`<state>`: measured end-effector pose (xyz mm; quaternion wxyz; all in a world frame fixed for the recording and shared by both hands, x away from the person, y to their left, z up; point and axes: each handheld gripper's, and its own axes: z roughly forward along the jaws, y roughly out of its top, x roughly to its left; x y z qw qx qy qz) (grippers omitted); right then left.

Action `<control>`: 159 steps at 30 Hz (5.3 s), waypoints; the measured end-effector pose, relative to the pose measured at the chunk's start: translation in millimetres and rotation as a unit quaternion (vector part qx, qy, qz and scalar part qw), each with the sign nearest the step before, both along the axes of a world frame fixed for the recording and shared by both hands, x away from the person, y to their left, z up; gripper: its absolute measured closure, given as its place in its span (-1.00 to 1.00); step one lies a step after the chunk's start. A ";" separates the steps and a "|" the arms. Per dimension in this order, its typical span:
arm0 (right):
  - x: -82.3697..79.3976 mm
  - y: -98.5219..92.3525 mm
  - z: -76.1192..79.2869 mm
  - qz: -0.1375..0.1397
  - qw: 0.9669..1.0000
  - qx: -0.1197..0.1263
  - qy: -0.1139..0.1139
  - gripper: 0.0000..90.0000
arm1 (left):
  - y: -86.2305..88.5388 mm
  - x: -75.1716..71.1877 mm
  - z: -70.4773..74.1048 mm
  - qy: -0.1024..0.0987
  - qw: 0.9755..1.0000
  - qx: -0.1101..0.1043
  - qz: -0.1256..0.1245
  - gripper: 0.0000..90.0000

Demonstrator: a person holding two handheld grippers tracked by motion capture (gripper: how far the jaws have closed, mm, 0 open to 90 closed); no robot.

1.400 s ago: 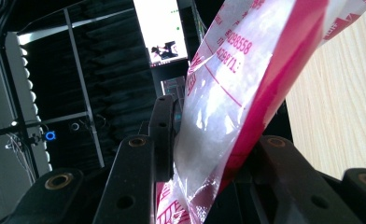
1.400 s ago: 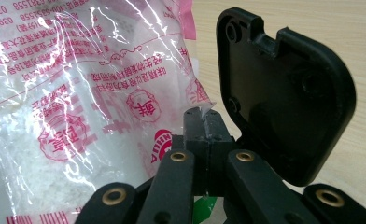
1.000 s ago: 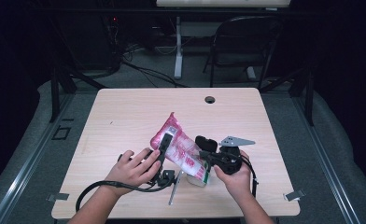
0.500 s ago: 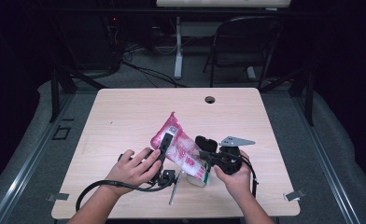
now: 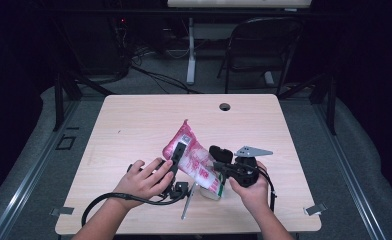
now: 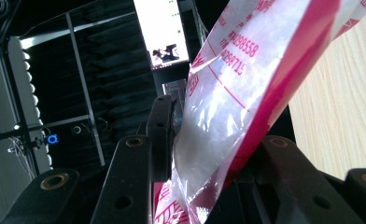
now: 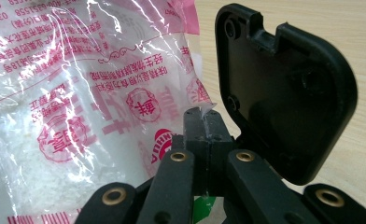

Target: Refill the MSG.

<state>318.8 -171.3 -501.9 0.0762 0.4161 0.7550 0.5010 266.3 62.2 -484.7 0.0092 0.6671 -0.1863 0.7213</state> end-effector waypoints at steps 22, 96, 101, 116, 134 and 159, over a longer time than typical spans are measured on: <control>-0.7 0.2 0.3 0.001 1.000 0.000 -0.001 1.00 | -1.9 0.9 -0.4 0.002 1.000 0.004 -0.005 0.43; -1.9 -0.8 4.1 0.005 1.000 0.006 -0.008 1.00 | 14.6 1.8 -12.1 0.056 0.997 -0.042 0.026 0.58; -2.5 1.2 4.2 0.008 1.000 0.008 -0.010 1.00 | 19.2 0.5 -18.5 0.069 0.995 -0.062 0.033 0.60; -3.5 4.4 7.1 0.016 1.000 0.004 -0.011 1.00 | 27.6 -3.7 -35.8 0.110 0.986 -0.116 0.048 0.62; -5.6 9.8 12.5 0.027 0.999 -0.005 -0.017 1.00 | 33.9 -11.6 -56.5 0.186 0.955 -0.223 0.065 0.64; 2.3 16.7 15.3 0.044 0.999 0.001 -0.012 1.00 | 37.3 -11.6 -69.8 0.254 0.919 -0.291 0.079 0.64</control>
